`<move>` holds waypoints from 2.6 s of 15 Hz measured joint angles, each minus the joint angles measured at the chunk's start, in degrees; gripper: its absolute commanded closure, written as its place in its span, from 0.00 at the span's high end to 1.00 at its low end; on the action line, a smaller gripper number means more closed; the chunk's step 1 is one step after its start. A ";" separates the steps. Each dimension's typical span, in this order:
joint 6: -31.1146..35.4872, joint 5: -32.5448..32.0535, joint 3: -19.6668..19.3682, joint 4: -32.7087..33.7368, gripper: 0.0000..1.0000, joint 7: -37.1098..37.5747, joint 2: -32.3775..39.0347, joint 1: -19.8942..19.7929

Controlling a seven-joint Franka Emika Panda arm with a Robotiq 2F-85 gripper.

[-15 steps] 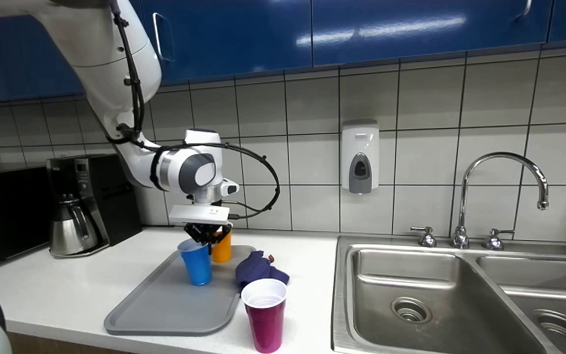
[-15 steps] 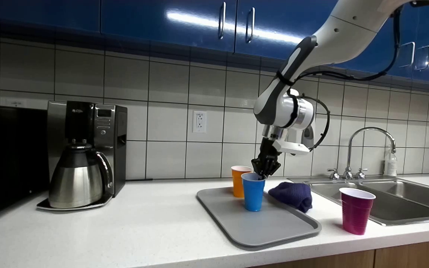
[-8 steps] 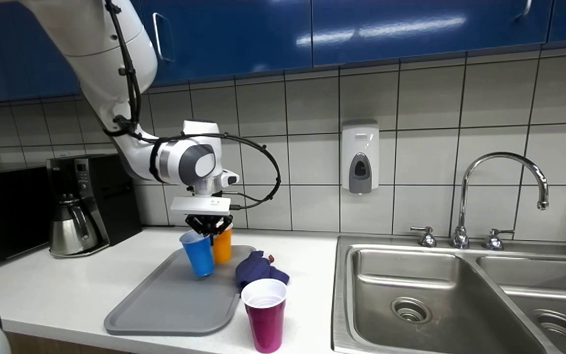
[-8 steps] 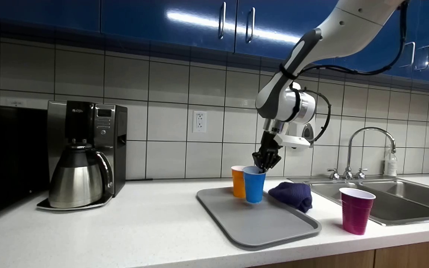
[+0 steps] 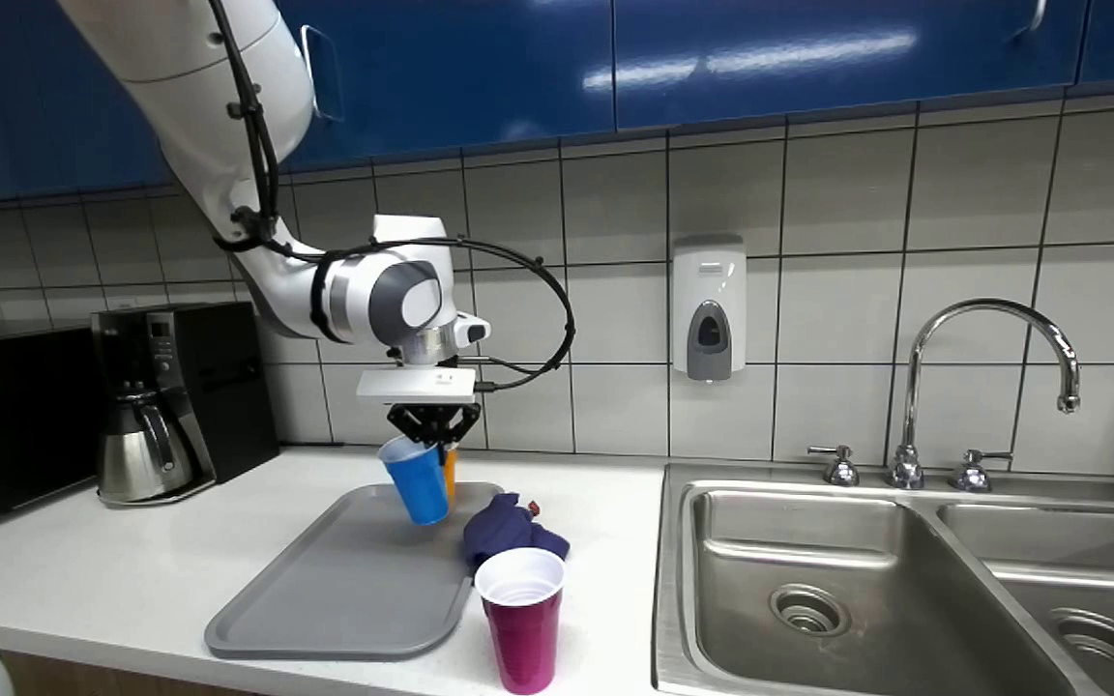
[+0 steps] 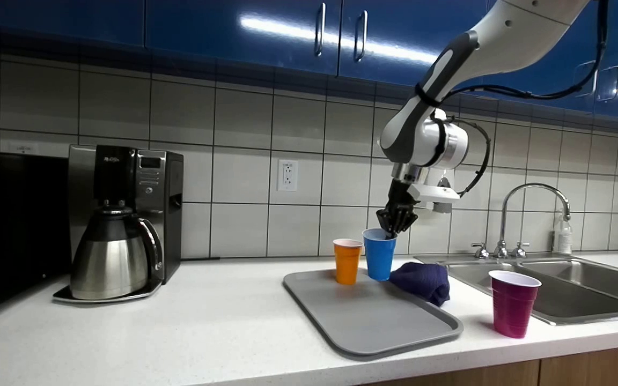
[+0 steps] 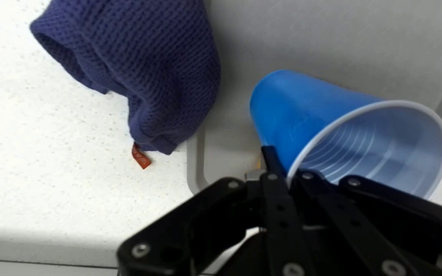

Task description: Remove the purple, blue and orange cups from the grey tray and put them on the countertop

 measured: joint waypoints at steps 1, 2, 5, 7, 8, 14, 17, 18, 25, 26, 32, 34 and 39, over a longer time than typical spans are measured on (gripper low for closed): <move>0.00 -0.33 -0.40 -0.10 0.01 0.00 -0.25 -0.28; 0.00 -0.69 -0.81 -0.12 0.01 0.00 -0.40 -0.59; 0.00 -1.76 -2.15 -0.11 0.01 0.00 -0.70 -1.54; 0.00 -2.15 -2.99 0.00 0.01 0.00 -0.95 -2.22; 0.01 -2.18 -3.38 0.15 0.01 0.00 -1.04 -2.52; 0.06 -2.18 -4.56 1.99 0.01 0.00 -1.17 -3.90; 0.07 -2.19 -5.07 2.90 0.01 0.03 -1.17 -4.05; 0.08 -2.19 -5.21 3.17 0.01 0.04 -1.17 -4.16; 0.08 -2.25 -6.80 4.01 0.01 0.05 -1.15 -5.53; 0.08 -2.26 -7.04 4.01 0.01 0.05 -1.11 -5.79; 0.08 -2.26 -8.34 4.01 0.01 0.05 -0.45 -7.88; 0.08 -2.26 -8.83 4.00 0.01 0.05 -0.14 -8.44; 0.08 -2.25 -9.64 3.71 0.01 0.05 0.59 -9.92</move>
